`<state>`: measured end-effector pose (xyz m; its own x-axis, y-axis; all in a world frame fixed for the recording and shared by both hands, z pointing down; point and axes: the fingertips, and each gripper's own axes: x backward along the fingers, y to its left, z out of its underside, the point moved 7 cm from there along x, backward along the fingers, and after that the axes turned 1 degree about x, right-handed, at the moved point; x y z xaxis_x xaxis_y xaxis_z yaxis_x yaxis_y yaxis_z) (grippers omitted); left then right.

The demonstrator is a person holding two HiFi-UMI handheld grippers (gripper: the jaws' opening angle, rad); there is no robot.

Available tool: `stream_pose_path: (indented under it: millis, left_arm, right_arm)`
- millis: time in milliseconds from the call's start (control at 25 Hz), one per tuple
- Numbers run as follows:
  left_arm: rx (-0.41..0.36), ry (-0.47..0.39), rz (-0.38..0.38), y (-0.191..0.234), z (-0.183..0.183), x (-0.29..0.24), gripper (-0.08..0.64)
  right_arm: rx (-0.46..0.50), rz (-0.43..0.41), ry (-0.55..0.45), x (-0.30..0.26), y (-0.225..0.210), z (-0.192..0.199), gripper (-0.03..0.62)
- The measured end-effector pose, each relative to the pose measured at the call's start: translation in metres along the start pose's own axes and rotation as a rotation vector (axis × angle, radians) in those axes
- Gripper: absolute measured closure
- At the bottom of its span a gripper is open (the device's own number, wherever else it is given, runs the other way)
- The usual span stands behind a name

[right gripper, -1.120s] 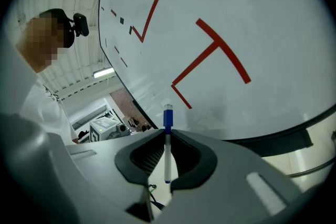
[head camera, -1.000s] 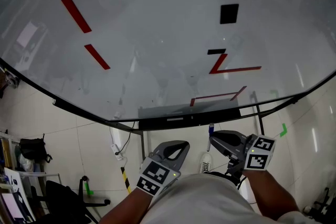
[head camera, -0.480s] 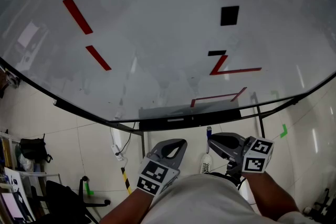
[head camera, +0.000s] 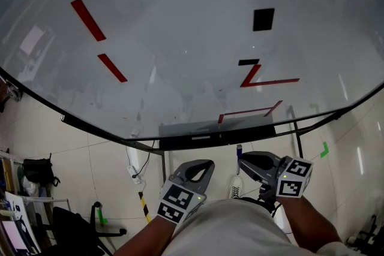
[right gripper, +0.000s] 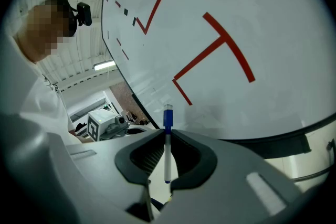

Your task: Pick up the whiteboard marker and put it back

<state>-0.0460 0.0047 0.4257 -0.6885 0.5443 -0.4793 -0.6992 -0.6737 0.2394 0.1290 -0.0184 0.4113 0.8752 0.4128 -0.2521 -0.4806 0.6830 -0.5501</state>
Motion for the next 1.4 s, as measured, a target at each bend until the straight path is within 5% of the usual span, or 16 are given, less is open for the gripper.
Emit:
stream_pose_path:
  millis: [560,800,1400]
  left_arm:
    - [0.004,0.002,-0.001,0.0,0.001,0.0,0.544]
    - [0.001,0.003,0.002,0.0,0.001,0.0,0.544]
    - [0.001,0.002,0.01,-0.002,0.001,0.0,0.543]
  right_arm:
    - [0.206,0.06,0.091,-0.005,0.004,0.003,0.555]
    - [0.521,0.145,0.191,-0.006,0.01,0.007,0.555]
    - [0.822,0.223,0.346,-0.012,0.018,0.008,0.555]
